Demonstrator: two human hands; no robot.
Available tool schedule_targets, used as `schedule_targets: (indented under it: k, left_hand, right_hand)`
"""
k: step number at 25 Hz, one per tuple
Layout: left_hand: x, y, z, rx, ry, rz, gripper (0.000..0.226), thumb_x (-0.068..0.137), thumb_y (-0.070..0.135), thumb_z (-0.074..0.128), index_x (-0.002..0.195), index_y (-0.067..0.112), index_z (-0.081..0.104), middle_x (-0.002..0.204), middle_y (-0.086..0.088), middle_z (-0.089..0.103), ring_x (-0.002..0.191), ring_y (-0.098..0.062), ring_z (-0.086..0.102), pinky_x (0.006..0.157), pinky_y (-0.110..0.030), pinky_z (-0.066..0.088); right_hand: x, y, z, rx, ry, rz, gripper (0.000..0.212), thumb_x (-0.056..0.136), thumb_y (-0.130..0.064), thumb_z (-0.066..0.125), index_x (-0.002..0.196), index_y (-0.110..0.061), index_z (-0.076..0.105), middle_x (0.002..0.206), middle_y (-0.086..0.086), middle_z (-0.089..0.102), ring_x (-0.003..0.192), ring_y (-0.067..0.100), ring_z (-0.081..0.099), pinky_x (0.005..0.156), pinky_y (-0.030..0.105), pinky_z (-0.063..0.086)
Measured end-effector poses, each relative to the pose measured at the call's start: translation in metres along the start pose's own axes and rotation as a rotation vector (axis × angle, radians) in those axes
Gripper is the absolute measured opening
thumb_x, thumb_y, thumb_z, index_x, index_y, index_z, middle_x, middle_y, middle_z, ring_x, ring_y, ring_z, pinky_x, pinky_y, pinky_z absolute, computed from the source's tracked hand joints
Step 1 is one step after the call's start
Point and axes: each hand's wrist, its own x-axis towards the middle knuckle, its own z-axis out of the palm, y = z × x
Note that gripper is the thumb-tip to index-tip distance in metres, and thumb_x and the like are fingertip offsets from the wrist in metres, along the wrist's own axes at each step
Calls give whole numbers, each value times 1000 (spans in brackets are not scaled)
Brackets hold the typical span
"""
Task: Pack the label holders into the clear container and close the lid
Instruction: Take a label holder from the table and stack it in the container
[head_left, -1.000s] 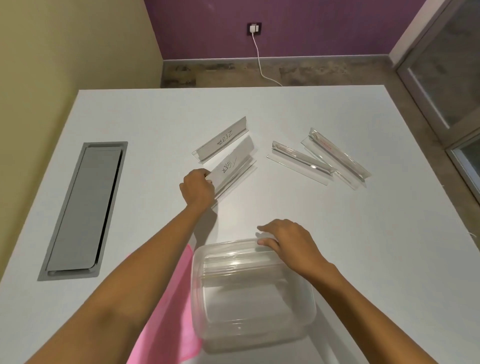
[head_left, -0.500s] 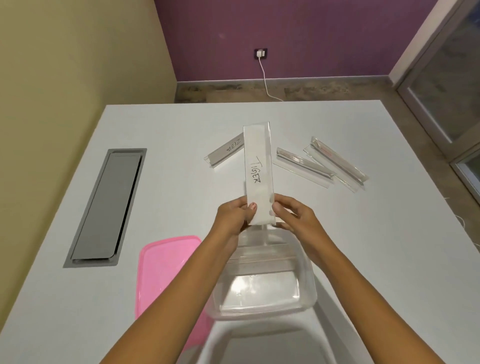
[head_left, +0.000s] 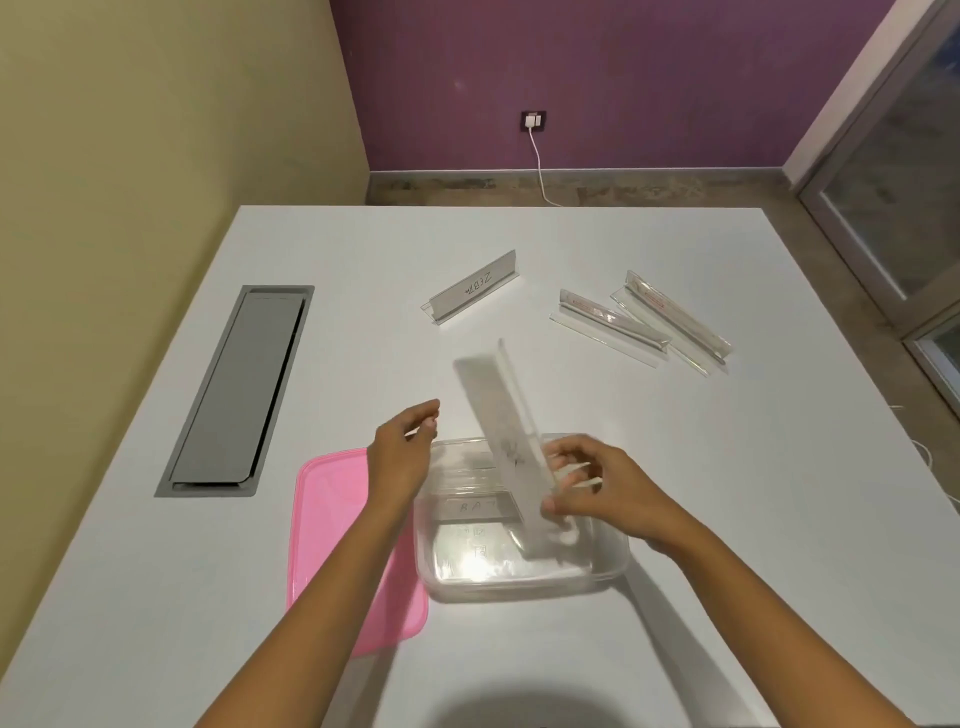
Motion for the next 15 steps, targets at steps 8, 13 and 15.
schedule_targets:
  k: [8, 13, 15]
  left_hand:
    - [-4, -41, -9, 123, 10, -37, 31, 87, 13, 60, 114, 26, 68, 108, 3, 70, 89, -9, 63, 75, -10, 42]
    - [-5, -44, -6, 101, -6, -37, 32, 87, 8, 58, 114, 21, 68, 115, 2, 70, 98, -11, 59, 93, -25, 43]
    - [-5, -45, -6, 86, -4, -39, 32, 86, 8, 58, 114, 22, 68, 114, 3, 70, 96, -11, 59, 92, -25, 42]
  right_hand:
    - [-5, 6, 4, -1107, -186, -48, 58, 73, -26, 68, 127, -30, 46, 122, -3, 55, 109, 21, 54, 73, 30, 38]
    - [11, 22, 33, -1312, -213, -134, 48, 76, -14, 66, 123, -18, 52, 116, 8, 58, 102, 28, 58, 72, 34, 43]
    - [15, 31, 40, -1324, -208, -172, 45, 77, -6, 63, 120, -14, 54, 113, 10, 59, 99, 30, 60, 68, 33, 40]
